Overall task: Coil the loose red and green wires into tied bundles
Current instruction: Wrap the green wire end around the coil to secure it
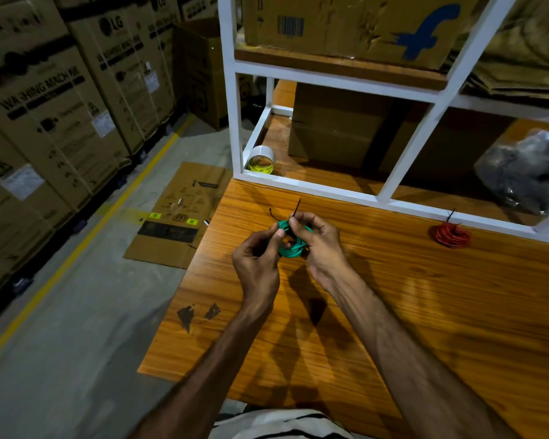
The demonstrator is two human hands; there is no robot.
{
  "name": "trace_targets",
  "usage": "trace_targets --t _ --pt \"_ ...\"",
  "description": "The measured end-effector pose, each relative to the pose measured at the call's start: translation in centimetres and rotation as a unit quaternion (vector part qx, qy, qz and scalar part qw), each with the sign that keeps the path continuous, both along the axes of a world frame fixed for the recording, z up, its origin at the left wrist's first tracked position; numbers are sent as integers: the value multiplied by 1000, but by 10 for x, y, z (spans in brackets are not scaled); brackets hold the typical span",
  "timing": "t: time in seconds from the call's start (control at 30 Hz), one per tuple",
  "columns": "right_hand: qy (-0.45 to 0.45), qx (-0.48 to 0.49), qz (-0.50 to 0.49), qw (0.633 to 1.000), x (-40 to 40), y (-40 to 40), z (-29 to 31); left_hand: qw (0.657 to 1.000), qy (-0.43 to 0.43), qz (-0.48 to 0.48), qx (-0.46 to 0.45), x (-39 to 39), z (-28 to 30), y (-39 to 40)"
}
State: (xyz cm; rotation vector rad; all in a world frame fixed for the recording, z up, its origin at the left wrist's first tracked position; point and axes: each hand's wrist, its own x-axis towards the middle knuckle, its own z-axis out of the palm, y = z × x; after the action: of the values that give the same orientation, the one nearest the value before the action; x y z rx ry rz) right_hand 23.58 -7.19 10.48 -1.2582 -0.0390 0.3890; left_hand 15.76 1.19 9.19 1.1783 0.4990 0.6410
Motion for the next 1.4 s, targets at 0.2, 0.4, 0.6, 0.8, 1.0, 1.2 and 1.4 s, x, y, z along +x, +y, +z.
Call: trace_targets --t 0.2,0.4,0.6,0.8,1.0,1.2,1.4 --pt "-6 33 4 999 -1 0 -2 999 -25 -12 24 -1 0 -2" --pt "-26 1 -19 999 0 2 -8 999 -43 -11 26 1 3 -2" --pt "-27 18 -11 999 1 2 -4 998 -49 -25 44 2 6 4" --pt "13 11 -6 1000 5 5 -1 996 -56 -27 63 4 5 10" --pt "77 -58 80 992 4 -3 9 990 -59 -51 117 3 5 19" --pt "116 -34 153 981 10 -17 13 981 -58 -73 171 2 -4 32" --pt "89 26 178 980 11 -19 18 968 -83 -94 216 2 -4 41"
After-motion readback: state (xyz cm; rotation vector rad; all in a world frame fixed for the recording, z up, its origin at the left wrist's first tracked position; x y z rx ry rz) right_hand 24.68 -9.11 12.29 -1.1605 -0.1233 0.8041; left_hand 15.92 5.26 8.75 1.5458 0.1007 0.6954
